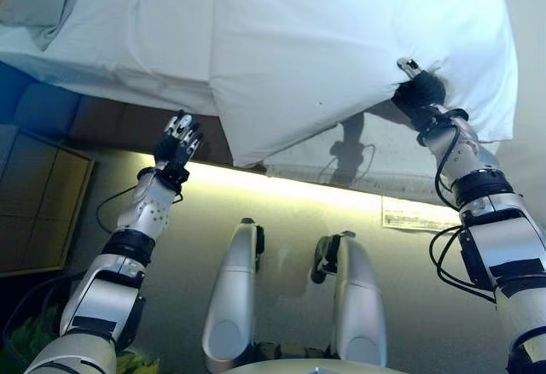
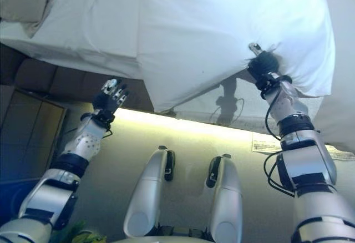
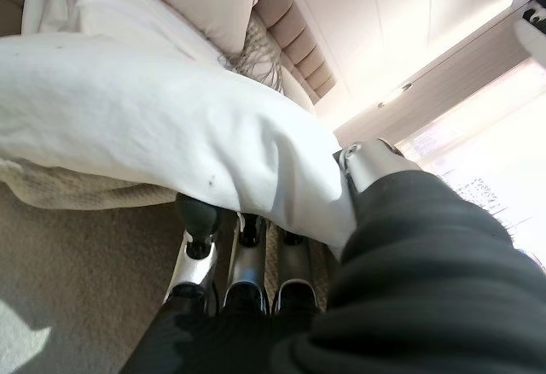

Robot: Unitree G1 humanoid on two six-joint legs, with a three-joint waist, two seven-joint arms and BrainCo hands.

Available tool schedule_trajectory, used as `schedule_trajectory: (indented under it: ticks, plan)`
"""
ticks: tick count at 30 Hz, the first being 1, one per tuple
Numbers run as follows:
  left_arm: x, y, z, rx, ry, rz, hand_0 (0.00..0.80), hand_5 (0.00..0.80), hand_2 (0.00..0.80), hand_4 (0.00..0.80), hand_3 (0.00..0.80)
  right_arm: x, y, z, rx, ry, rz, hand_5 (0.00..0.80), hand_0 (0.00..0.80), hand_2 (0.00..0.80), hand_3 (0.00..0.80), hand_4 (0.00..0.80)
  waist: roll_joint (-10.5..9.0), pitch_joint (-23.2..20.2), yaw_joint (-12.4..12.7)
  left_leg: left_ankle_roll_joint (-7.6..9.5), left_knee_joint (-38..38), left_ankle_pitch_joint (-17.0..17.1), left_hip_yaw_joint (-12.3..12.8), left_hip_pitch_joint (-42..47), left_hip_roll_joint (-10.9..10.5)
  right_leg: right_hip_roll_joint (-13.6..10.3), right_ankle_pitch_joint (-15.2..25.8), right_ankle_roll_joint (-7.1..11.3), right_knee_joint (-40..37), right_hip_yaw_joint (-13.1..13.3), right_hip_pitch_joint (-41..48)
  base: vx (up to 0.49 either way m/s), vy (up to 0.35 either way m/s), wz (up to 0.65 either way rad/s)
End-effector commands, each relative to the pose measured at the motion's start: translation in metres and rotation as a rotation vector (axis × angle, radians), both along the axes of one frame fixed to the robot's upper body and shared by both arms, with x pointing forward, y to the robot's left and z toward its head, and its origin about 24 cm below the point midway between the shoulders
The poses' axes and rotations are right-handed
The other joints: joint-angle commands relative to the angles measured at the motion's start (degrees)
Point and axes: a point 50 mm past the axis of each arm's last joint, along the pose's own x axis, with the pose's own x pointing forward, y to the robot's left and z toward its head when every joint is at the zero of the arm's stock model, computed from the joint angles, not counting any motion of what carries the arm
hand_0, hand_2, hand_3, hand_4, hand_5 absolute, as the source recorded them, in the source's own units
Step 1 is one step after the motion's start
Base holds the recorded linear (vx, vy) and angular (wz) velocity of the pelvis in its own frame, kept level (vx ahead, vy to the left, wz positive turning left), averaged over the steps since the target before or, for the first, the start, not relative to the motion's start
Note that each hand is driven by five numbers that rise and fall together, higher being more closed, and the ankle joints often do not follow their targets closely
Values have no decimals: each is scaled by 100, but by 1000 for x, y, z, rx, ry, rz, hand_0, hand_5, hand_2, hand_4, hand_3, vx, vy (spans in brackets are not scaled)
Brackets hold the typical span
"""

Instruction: Make the bed neatly

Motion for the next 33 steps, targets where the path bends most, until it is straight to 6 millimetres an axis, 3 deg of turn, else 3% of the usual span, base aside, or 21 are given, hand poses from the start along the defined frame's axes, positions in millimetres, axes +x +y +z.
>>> schedule_trajectory:
  ticks: [1,9,16,24,33]
  plan:
    - [-11,-37,-39,-197,113,-107,0,0,0,0,0,-3,22,4,18,-90,81,800,800,800,800,800,-153,-484,-139,236,-678,694,23,-155,-89,-58,655,-152,-392,-124,-132,37,-38,-13]
    - [-36,-101,-77,-602,307,-211,0,0,0,0,0,-3,41,17,107,-168,99,800,800,800,800,800,-332,-382,-164,319,-370,552,19,-321,-53,-40,678,-112,-218,-102,-290,12,-56,-7]
    - [-55,-139,-88,-1006,459,-267,0,0,0,0,0,-5,58,30,170,-242,158,800,800,800,800,800,-491,-352,-158,315,-230,453,-7,-450,1,-3,686,-87,-206,-111,-349,-3,-78,0]
    - [-61,-170,-82,-1062,449,-347,0,0,0,0,0,-12,79,44,211,-323,236,800,800,800,800,800,-606,-349,-226,285,-199,397,-2,-519,71,37,691,-66,-262,-123,-382,-9,-50,-2]
    - [-42,-171,-60,-1096,310,-295,0,0,0,0,0,-23,97,31,263,-324,319,800,800,800,800,800,-712,-443,-446,240,-316,326,66,-371,137,115,631,-33,-417,-58,-275,3,-7,-4]
